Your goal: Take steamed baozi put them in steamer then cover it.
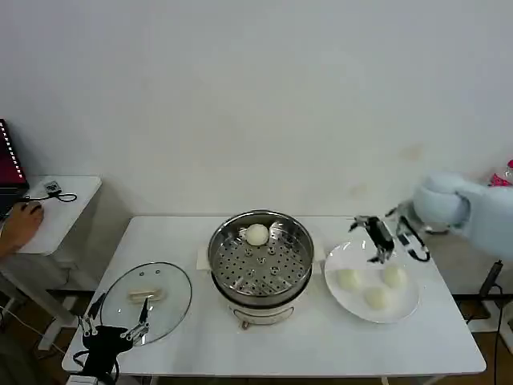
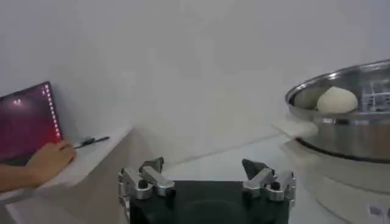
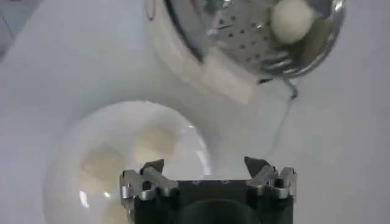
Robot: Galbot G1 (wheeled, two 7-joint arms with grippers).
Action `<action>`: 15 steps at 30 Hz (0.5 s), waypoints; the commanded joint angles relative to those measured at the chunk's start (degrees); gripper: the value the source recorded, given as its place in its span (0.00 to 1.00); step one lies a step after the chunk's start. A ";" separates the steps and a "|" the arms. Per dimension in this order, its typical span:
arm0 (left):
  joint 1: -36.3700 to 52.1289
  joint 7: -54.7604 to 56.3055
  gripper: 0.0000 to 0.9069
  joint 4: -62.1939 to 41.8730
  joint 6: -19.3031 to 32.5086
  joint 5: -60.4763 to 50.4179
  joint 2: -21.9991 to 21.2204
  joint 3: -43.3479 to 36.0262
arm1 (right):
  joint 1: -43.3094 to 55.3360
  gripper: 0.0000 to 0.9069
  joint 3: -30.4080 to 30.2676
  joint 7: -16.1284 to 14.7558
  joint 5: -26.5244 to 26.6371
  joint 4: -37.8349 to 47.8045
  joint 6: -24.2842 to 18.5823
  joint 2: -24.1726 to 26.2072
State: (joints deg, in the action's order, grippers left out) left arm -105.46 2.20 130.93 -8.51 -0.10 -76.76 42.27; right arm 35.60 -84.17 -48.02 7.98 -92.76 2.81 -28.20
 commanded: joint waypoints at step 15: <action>-0.72 0.00 1.00 -0.90 0.00 -0.69 -1.14 0.90 | -30.40 1.00 21.85 1.51 -6.09 11.77 6.30 -2.61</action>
State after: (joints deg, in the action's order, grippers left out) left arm -106.12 2.20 130.16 -8.52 -0.71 -77.75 43.19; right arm 13.93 -68.51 -47.11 3.88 -86.43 7.07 -28.28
